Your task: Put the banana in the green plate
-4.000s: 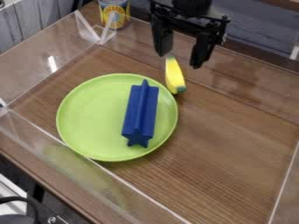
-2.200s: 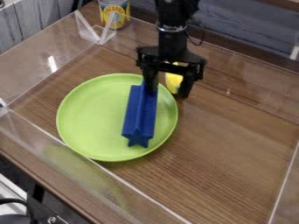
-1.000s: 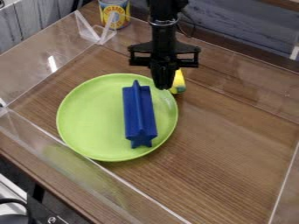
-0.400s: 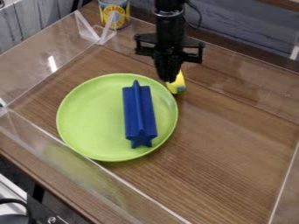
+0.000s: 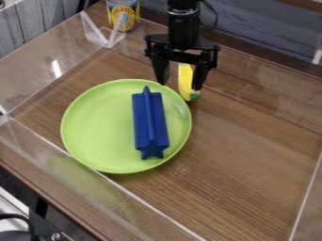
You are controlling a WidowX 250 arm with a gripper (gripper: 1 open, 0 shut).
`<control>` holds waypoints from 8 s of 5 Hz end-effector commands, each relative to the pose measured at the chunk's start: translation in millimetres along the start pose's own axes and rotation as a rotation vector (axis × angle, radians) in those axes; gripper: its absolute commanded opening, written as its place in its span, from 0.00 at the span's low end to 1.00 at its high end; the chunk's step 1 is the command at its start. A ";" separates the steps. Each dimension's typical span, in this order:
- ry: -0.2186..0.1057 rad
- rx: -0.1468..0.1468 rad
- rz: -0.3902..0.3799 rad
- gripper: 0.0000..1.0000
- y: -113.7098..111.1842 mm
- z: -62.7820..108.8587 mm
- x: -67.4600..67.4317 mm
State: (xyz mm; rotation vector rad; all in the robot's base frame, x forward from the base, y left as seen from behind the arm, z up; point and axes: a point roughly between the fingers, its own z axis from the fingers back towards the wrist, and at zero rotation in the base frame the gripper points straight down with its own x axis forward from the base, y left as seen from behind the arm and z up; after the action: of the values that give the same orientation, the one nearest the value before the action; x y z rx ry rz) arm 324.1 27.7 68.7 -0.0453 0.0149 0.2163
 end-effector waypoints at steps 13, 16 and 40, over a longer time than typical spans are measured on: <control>-0.147 -0.054 0.058 0.00 2.9 -3.1 51.1; -0.157 -0.056 0.122 0.00 -18.5 1.3 47.3; -0.173 -0.061 0.000 0.00 -67.8 -28.5 -15.1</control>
State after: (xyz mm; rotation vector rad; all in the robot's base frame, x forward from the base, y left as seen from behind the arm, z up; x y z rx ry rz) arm 314.9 -41.6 30.3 -0.0783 -0.1161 0.2259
